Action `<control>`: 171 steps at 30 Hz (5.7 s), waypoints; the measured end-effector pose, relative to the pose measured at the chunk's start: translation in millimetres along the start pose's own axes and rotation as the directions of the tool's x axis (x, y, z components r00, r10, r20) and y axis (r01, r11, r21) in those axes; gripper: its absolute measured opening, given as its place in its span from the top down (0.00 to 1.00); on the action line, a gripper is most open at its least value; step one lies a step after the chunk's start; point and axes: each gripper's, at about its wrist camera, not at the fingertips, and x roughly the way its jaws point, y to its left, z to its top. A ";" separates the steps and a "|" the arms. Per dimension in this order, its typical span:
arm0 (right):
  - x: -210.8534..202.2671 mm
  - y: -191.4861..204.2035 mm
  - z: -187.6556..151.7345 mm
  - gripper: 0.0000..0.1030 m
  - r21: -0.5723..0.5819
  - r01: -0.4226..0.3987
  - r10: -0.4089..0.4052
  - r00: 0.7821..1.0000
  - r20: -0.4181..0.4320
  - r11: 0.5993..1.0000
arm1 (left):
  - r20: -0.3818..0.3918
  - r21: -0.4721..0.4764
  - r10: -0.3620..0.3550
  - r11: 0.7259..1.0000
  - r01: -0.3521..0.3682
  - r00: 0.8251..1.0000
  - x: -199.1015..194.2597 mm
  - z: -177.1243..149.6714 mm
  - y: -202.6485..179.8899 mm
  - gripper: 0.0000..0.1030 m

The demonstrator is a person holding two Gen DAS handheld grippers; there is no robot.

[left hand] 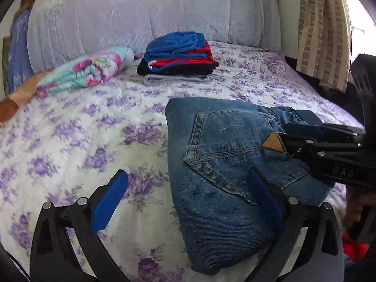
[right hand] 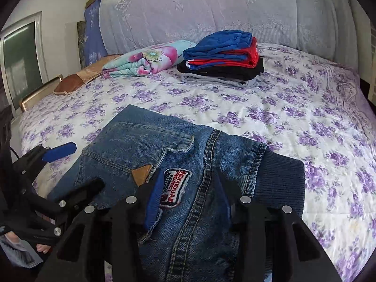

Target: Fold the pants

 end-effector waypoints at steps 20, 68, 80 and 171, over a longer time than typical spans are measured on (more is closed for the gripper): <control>-38.7 18.0 -26.1 0.17 -0.072 -0.045 0.051 0.996 0.078 0.996 | -0.083 -0.032 0.132 0.990 -0.135 0.988 36.9 45.3 20.7 0.04; -88.3 -105.3 -54.1 0.04 0.503 -0.314 0.235 0.948 0.214 0.805 | -0.056 -0.022 -0.059 0.998 0.058 0.997 -35.6 8.9 -3.3 0.04; -43.9 -107.7 -70.1 0.04 0.624 -0.354 0.354 0.926 0.131 0.696 | -0.125 -0.254 -0.265 0.940 0.227 0.956 -6.9 8.0 22.2 0.04; 162.1 -149.6 104.0 0.04 0.486 -0.134 0.155 0.988 -0.002 0.864 | 0.042 -0.065 0.273 0.961 -0.270 0.961 133.0 132.2 77.9 0.05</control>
